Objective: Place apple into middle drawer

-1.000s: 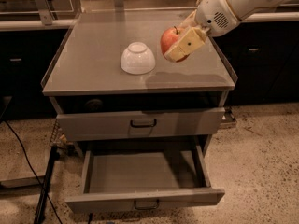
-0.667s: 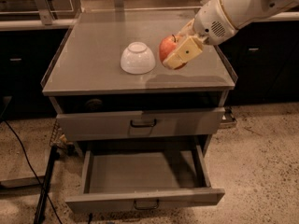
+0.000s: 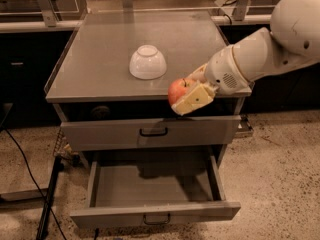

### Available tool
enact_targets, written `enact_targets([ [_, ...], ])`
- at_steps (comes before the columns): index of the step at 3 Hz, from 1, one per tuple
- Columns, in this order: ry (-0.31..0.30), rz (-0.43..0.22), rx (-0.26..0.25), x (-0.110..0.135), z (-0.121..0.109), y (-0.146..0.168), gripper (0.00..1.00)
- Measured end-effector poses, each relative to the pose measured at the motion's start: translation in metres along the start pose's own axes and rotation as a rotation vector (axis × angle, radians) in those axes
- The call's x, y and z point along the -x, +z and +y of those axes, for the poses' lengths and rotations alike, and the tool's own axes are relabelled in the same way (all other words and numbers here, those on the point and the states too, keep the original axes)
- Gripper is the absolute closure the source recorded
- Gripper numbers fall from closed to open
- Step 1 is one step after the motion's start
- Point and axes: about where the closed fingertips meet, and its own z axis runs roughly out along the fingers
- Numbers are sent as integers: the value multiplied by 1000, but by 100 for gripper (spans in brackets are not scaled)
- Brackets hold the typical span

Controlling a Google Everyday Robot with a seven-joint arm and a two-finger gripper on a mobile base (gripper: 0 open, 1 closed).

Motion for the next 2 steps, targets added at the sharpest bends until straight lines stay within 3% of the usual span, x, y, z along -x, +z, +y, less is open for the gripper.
enact_targets([
  [1,-30,-46,-20,-36,37,42,100],
  [2,-70,-90,-82,-58,51,87,100],
])
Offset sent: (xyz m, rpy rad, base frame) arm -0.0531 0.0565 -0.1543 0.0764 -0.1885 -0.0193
